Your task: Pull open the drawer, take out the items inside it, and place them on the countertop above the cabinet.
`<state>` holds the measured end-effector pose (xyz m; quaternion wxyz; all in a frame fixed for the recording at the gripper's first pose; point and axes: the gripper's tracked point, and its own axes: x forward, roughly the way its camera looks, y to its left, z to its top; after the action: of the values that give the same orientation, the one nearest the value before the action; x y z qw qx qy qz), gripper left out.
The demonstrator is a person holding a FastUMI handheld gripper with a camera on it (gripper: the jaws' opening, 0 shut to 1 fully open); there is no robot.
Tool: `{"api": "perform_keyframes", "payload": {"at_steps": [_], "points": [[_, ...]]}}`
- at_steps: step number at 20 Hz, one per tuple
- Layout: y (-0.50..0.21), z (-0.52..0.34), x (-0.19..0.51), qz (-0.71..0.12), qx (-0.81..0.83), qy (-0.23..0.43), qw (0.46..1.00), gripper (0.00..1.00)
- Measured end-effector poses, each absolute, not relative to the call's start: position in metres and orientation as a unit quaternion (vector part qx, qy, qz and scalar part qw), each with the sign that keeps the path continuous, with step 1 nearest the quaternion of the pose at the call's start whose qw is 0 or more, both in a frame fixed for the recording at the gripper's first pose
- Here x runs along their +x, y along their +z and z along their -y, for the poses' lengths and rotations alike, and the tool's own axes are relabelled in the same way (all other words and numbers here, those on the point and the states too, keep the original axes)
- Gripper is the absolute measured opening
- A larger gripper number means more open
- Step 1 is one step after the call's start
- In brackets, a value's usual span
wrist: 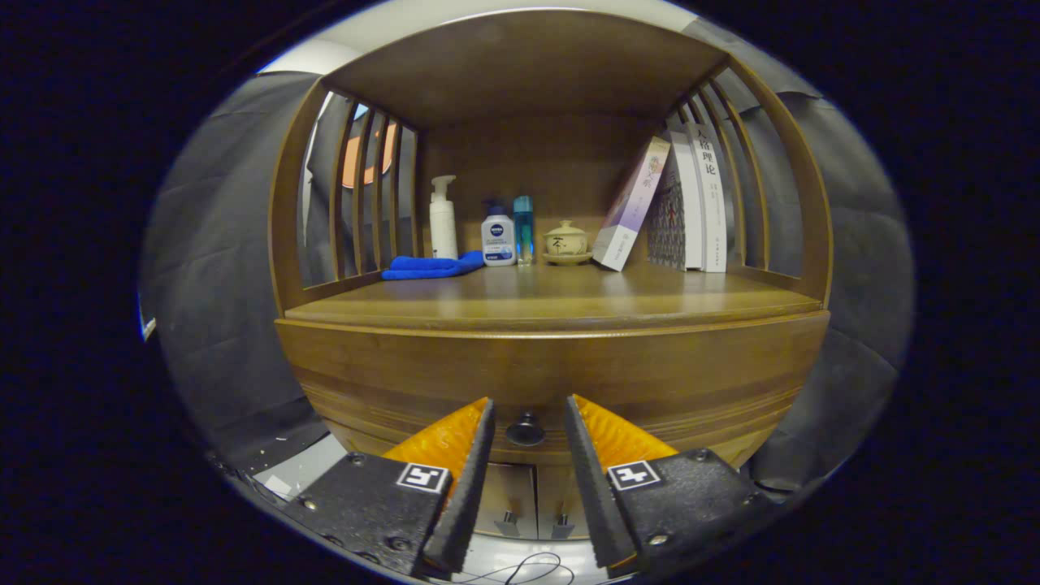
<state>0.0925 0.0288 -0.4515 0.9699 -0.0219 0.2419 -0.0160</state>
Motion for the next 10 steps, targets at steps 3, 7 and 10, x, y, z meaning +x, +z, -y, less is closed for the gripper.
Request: {"api": "perform_keyframes", "payload": {"at_steps": [3, 7, 10], "points": [[-0.462, -0.034, 0.093, -0.252, -0.007, -0.023, 0.967, 0.47], [-0.471, -0.033, 0.099, -0.257, -0.004, -0.039, 0.966, 0.36], [-0.471, -0.031, 0.101, -0.259, -0.003, -0.054, 0.964, 0.3]]}}
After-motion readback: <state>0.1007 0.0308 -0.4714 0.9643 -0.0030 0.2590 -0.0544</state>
